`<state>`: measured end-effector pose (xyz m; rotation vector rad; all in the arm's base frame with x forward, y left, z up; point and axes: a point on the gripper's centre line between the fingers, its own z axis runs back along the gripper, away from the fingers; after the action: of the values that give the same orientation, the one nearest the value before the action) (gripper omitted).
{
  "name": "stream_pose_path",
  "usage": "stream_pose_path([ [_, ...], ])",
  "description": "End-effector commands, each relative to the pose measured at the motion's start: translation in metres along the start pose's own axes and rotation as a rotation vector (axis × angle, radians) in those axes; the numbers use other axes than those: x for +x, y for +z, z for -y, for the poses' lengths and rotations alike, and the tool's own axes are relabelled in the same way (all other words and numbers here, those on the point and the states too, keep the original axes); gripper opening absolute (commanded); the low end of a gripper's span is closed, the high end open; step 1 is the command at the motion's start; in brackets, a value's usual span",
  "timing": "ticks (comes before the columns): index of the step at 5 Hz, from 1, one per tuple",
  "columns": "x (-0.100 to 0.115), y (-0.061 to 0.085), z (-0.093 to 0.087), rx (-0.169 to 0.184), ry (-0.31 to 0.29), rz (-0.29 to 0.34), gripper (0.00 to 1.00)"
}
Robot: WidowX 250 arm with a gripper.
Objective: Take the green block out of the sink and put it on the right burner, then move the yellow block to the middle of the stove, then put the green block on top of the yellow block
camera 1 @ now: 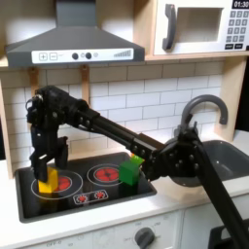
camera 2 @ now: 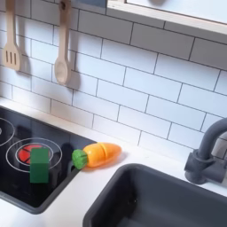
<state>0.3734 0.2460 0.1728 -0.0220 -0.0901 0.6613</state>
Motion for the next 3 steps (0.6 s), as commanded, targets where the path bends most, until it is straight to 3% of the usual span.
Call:
stream_pose_path([
  [1,-0.001,-0.005,-0.002,0.01,0.003,-0.001,1.0],
  [3,-0.004,-0.02,-0.003,0.013,-0.001,-0.031,1.0],
])
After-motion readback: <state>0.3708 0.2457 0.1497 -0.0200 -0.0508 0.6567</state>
